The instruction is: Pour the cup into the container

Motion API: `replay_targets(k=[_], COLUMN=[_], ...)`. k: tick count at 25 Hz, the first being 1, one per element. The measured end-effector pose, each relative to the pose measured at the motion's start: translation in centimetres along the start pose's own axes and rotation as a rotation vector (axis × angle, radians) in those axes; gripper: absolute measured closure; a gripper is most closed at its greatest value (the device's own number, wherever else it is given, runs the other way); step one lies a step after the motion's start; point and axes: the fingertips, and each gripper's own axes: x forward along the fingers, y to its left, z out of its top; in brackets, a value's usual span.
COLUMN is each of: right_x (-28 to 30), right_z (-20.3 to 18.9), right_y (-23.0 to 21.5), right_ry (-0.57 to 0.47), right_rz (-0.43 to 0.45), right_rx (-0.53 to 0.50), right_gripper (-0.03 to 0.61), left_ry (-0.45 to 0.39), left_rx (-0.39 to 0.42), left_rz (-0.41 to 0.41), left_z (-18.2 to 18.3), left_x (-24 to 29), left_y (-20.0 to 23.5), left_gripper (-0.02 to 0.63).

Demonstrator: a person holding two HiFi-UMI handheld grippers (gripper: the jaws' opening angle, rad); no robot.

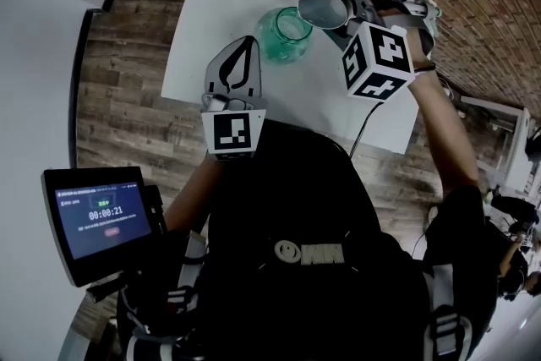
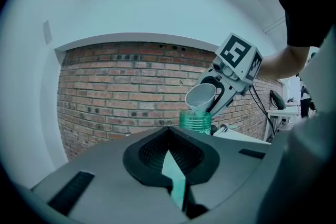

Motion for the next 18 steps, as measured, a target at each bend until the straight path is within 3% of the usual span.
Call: replay_targets(k=[18], right_x=[0.04], right_z=[-0.03], right_y=[0.16], right_ry=[0.023], right_rz=[-0.02], right_rx=[-0.035], right_gripper=[0.311], left_ry=[-0.011], left_rx=[0.005], left_rz=[-0.016], left_z=[0.02], left_x=[-0.07], left_y=[-0.36], left_gripper=[0.615])
